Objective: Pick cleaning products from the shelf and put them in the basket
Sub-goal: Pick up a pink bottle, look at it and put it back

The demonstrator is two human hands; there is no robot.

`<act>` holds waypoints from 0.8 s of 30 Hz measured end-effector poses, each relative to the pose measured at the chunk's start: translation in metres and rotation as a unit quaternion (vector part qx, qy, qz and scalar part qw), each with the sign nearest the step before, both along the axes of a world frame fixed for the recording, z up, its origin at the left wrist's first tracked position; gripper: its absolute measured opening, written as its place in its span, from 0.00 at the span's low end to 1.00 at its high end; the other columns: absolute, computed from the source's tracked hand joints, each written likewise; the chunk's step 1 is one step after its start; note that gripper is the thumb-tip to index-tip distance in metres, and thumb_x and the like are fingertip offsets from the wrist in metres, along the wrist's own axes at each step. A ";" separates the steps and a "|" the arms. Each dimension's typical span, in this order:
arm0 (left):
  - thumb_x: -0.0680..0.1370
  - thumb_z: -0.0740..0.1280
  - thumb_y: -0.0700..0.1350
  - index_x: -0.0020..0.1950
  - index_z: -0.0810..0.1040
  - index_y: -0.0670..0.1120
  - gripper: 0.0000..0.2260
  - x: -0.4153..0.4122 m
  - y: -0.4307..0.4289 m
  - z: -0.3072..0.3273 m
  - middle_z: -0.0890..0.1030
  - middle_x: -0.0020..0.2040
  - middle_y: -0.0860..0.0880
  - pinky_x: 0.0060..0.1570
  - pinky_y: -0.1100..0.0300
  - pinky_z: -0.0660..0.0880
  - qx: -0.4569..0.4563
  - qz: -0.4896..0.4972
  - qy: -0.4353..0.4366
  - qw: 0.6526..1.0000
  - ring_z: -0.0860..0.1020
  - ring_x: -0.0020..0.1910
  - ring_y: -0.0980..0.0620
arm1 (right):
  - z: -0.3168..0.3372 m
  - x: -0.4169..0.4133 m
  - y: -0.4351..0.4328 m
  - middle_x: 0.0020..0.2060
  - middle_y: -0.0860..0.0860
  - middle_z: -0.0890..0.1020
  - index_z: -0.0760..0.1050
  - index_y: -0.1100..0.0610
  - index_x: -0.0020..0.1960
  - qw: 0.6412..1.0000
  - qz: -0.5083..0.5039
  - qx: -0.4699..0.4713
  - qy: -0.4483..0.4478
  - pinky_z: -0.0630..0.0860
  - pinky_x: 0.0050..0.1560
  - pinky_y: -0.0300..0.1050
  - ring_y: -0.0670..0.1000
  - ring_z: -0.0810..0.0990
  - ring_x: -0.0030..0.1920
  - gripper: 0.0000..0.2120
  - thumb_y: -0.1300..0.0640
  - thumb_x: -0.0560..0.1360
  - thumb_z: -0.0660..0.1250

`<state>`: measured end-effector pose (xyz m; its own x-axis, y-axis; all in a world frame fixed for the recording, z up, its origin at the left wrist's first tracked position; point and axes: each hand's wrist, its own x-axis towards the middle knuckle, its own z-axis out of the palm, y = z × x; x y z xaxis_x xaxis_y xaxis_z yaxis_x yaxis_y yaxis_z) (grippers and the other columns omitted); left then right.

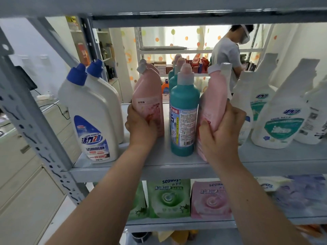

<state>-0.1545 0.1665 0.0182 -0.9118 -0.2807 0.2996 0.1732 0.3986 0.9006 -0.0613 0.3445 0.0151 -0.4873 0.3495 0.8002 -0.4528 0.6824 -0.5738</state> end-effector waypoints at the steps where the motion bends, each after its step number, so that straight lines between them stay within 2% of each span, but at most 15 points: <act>1: 0.78 0.69 0.41 0.78 0.57 0.48 0.32 0.001 -0.001 -0.002 0.69 0.72 0.43 0.71 0.39 0.69 -0.005 -0.001 -0.004 1.000 0.66 0.73 0.39 | -0.001 -0.002 -0.001 0.61 0.59 0.65 0.64 0.66 0.74 1.000 -0.003 0.004 -0.002 0.60 0.63 0.21 0.42 0.64 0.59 0.29 0.61 0.76 0.67; 3: 0.77 0.68 0.40 0.78 0.58 0.47 0.32 0.002 -0.002 -0.004 0.69 0.72 0.43 0.71 0.38 0.70 -0.002 -0.006 0.001 1.000 0.67 0.72 0.39 | -0.003 -0.006 -0.003 0.60 0.61 0.66 0.64 0.69 0.74 1.000 -0.011 0.014 -0.004 0.58 0.64 0.21 0.42 0.63 0.59 0.28 0.62 0.76 0.68; 5: 0.77 0.69 0.40 0.77 0.58 0.46 0.32 0.005 -0.003 -0.006 0.68 0.72 0.43 0.69 0.39 0.72 0.004 -0.015 0.005 1.000 0.70 0.70 0.40 | -0.003 -0.007 -0.004 0.60 0.57 0.64 0.64 0.69 0.74 1.000 -0.017 0.020 -0.005 0.57 0.65 0.21 0.42 0.63 0.59 0.28 0.63 0.76 0.68; 8: 0.77 0.70 0.42 0.77 0.57 0.46 0.32 0.008 -0.005 -0.007 0.67 0.71 0.44 0.65 0.48 0.75 0.018 -0.026 0.001 1.000 0.73 0.65 0.44 | 0.001 -0.006 -0.003 0.60 0.55 0.62 0.63 0.68 0.75 0.999 -0.018 0.027 -0.029 0.57 0.66 0.22 0.43 0.63 0.60 0.29 0.62 0.77 0.68; 11: 0.78 0.70 0.42 0.76 0.58 0.48 0.31 0.012 -0.009 -0.010 0.69 0.70 0.46 0.59 0.55 0.72 0.026 -0.038 0.010 0.999 0.72 0.62 0.49 | -0.001 0.005 -0.002 0.63 0.58 0.66 0.63 0.63 0.77 0.995 -0.036 0.059 -0.071 0.65 0.66 0.36 0.50 0.68 0.63 0.33 0.59 0.77 0.73; 13: 0.79 0.69 0.41 0.76 0.58 0.48 0.30 0.015 -0.012 -0.012 0.72 0.67 0.50 0.57 0.58 0.71 0.028 -0.061 0.006 0.998 0.73 0.61 0.50 | -0.008 0.017 0.001 0.63 0.55 0.66 0.63 0.59 0.77 0.993 -0.036 0.062 -0.097 0.70 0.64 0.42 0.47 0.69 0.62 0.37 0.57 0.73 0.76; 14: 0.79 0.69 0.41 0.75 0.58 0.48 0.28 0.016 -0.013 -0.013 0.73 0.65 0.51 0.56 0.58 0.71 0.025 -0.071 -0.001 0.997 0.73 0.60 0.51 | -0.011 0.023 0.002 0.63 0.54 0.67 0.63 0.58 0.77 0.992 -0.033 0.059 -0.106 0.73 0.63 0.44 0.47 0.70 0.61 0.38 0.58 0.73 0.76; 16: 0.80 0.68 0.40 0.73 0.59 0.48 0.26 0.019 -0.016 -0.014 0.73 0.62 0.52 0.56 0.58 0.71 0.018 -0.080 -0.016 0.997 0.74 0.58 0.50 | -0.016 0.032 0.004 0.63 0.55 0.68 0.63 0.57 0.78 0.990 -0.029 0.056 -0.126 0.79 0.62 0.52 0.53 0.75 0.61 0.37 0.60 0.74 0.75; 18: 0.80 0.67 0.40 0.72 0.60 0.48 0.24 0.022 -0.019 -0.014 0.74 0.60 0.52 0.54 0.58 0.70 0.006 -0.085 -0.028 0.996 0.74 0.56 0.50 | -0.017 0.036 0.004 0.63 0.57 0.70 0.63 0.56 0.79 0.988 -0.036 0.057 -0.142 0.81 0.60 0.57 0.58 0.77 0.60 0.35 0.60 0.76 0.72; 24: 0.80 0.65 0.39 0.72 0.62 0.48 0.22 0.043 -0.027 -0.014 0.76 0.59 0.51 0.49 0.60 0.69 -0.021 -0.095 -0.019 0.995 0.74 0.53 0.50 | -0.017 0.038 0.002 0.64 0.60 0.70 0.59 0.57 0.82 0.982 -0.061 0.085 -0.159 0.74 0.63 0.47 0.58 0.74 0.62 0.33 0.56 0.81 0.68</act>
